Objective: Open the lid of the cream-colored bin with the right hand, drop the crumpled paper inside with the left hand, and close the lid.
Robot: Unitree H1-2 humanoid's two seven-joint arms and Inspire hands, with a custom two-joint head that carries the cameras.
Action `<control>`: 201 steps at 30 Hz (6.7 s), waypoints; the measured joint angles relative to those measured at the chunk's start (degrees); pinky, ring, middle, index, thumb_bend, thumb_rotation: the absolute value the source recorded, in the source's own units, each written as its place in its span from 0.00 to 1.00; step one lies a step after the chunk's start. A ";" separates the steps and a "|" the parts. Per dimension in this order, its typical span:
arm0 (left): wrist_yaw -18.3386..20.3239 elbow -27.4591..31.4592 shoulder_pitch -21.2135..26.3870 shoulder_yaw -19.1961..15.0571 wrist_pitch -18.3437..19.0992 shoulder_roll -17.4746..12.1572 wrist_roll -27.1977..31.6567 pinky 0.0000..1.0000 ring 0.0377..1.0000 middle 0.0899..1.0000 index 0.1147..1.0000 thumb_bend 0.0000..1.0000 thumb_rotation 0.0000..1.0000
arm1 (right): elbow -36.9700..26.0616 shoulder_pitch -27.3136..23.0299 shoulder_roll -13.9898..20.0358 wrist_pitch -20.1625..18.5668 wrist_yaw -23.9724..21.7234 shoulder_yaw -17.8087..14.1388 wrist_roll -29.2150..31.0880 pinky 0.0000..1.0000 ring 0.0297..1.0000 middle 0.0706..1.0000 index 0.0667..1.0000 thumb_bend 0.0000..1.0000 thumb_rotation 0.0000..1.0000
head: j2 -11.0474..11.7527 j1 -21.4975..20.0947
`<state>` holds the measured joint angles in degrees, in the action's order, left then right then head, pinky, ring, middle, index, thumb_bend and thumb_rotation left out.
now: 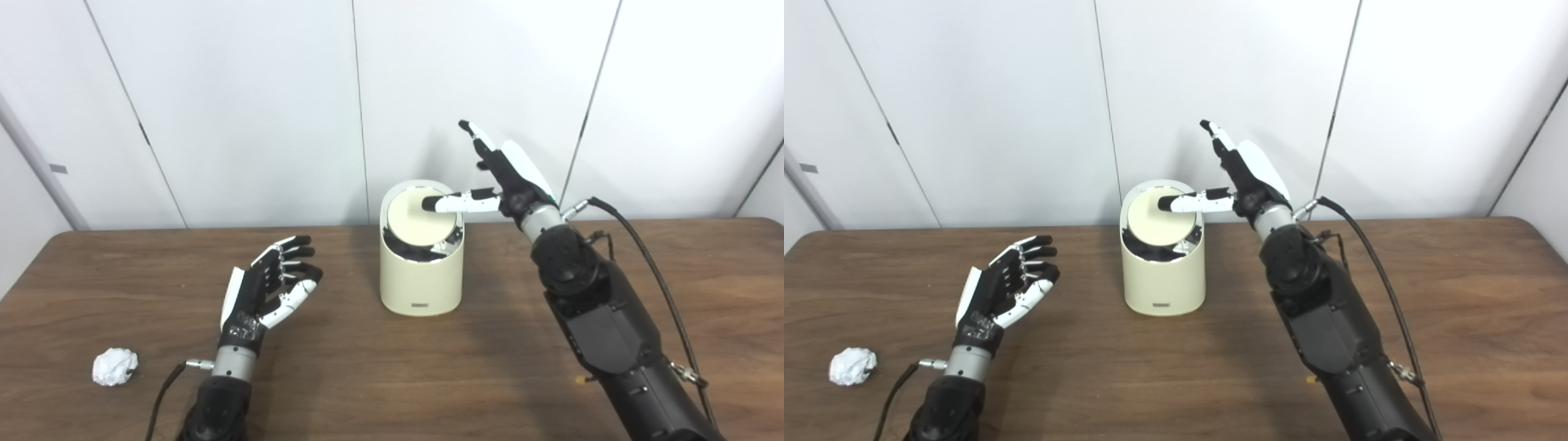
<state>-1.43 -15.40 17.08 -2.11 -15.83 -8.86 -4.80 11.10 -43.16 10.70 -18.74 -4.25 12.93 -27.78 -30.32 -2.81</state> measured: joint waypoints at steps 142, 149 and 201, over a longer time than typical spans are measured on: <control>0.11 3.42 -0.80 -1.05 1.23 -0.45 0.43 0.52 0.64 0.70 0.74 0.63 0.39 | -6.79 20.65 -4.19 12.45 3.14 -16.65 22.13 0.72 0.79 0.85 0.84 0.63 0.55 | -3.69 0.70; 0.13 3.43 -0.79 -0.99 1.23 -0.35 0.52 0.52 0.64 0.70 0.74 0.62 0.37 | -6.61 22.46 -4.16 12.70 4.37 -16.57 22.11 0.70 0.80 0.84 0.84 0.66 0.53 | -3.87 0.70; 3.41 19.76 -4.59 2.10 17.15 -2.99 -7.79 0.51 0.53 0.59 0.63 0.60 0.00 | -10.32 25.40 1.68 10.80 -0.09 -16.36 25.83 0.74 0.83 0.90 0.88 0.55 0.40 | -0.26 27.25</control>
<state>1.98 4.35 12.48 0.00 1.32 -11.86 -12.60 0.79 -17.76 12.38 -7.94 -4.33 -3.43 -1.94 -30.59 24.44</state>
